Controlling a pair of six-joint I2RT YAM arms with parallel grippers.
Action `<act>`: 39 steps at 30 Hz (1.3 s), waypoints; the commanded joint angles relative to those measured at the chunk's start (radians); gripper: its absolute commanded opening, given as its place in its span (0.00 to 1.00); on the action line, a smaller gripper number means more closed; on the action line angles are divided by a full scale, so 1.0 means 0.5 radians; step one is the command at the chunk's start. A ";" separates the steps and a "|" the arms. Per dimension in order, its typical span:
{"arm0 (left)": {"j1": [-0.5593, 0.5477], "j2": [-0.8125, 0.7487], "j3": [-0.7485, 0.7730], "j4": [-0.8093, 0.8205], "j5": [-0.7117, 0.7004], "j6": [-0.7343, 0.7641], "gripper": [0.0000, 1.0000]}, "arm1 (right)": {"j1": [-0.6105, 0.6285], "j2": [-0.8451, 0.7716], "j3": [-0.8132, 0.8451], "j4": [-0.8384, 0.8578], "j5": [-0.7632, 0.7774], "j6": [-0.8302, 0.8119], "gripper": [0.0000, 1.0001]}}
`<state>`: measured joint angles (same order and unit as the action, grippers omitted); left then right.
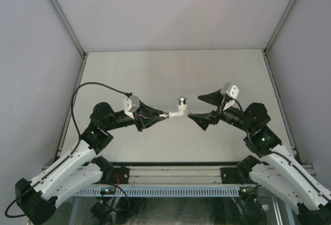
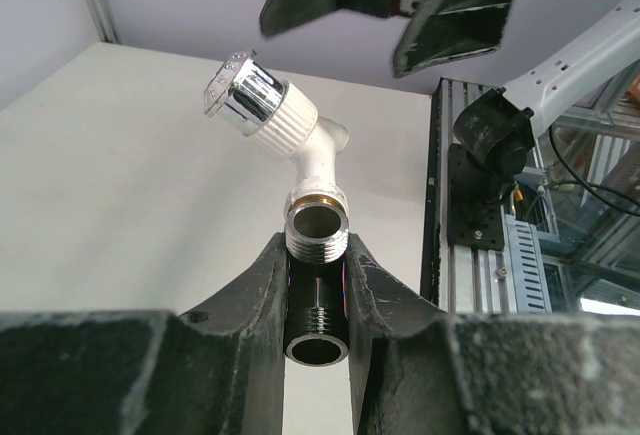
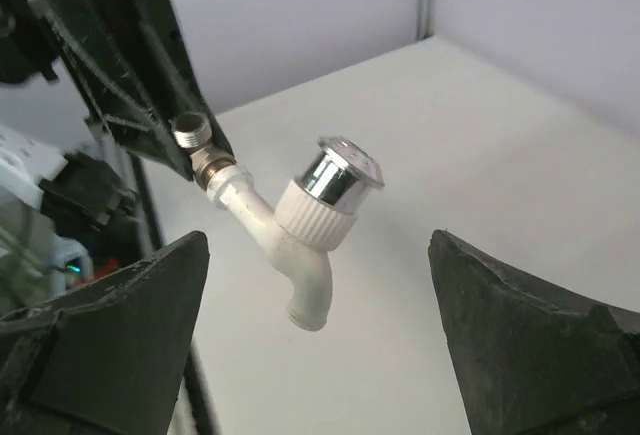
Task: Install the water faucets
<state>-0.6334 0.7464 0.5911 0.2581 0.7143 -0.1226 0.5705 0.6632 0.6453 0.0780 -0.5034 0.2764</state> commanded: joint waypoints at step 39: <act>0.009 -0.032 0.155 -0.008 -0.077 -0.356 0.00 | 1.040 0.146 -0.286 0.444 0.864 -2.809 0.25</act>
<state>-0.6319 0.7452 0.5949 0.1944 0.6498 -0.3042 1.0828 0.7742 0.4870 0.2695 -0.0418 -1.2091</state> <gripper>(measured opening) 0.282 0.355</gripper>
